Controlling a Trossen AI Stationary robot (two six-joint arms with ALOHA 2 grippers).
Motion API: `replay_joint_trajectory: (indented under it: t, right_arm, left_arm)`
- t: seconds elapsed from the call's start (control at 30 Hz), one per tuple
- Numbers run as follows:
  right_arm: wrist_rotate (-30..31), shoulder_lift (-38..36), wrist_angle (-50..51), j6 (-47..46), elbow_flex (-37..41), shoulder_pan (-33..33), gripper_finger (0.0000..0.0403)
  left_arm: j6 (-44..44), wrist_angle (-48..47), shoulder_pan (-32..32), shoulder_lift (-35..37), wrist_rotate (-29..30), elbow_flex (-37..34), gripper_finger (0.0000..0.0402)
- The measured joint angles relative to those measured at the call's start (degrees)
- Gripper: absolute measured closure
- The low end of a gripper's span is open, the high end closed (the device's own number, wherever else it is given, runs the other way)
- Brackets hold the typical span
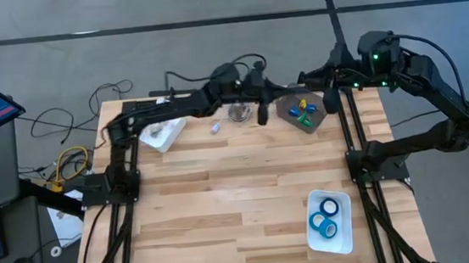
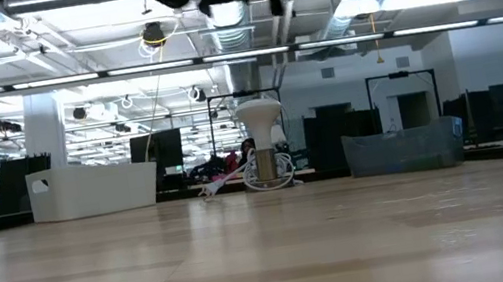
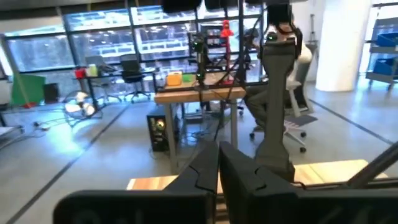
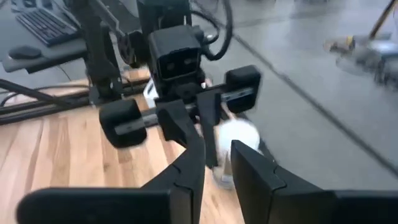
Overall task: Pick and place Stapler, Stapler remover, tape
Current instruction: Return to Home Position
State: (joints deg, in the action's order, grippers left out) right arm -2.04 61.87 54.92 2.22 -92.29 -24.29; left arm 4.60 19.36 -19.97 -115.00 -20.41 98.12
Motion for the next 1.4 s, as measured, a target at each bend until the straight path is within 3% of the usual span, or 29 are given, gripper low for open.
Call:
replay_joint_trajectory:
  t: [0.2, 0.37, 0.67, 0.97, 1.17, 1.4]
  right_arm:
    - [0.27, -1.54, -5.0, 3.45, 0.0, 2.21, 0.0351]
    - [0.34, -3.62, -7.11, 3.96, -0.04, 3.0, 0.0392]
    - [0.36, -6.98, -5.8, 3.91, -0.04, 4.94, 0.0401]
    - [0.37, -10.92, -5.5, 1.86, 0.0, 5.22, 0.0402]
    - [0.95, -16.34, -6.45, -1.12, 4.12, 5.19, 0.0403]
    - [1.02, -26.07, -11.39, -6.1, 14.06, 5.19, 0.0403]
  left_arm:
    - [-0.28, -1.91, -0.33, 13.7, -0.15, -14.36, 0.04]
    - [-0.57, -1.48, 0.0, 28.72, -0.17, -27.06, 0.0401]
    - [-2.23, -6.93, 2.25, 55.3, 11.48, -43.29, 0.0401]
    - [-2.33, -12.68, 4.7, 73.05, 20.52, -51.13, 0.0401]
    - [-3.32, -19.15, 6.45, 78.36, 23.3, -52.08, 0.0401]
    - [-3.71, -24.99, 10.03, 84.14, 23.32, -52.16, 0.0401]
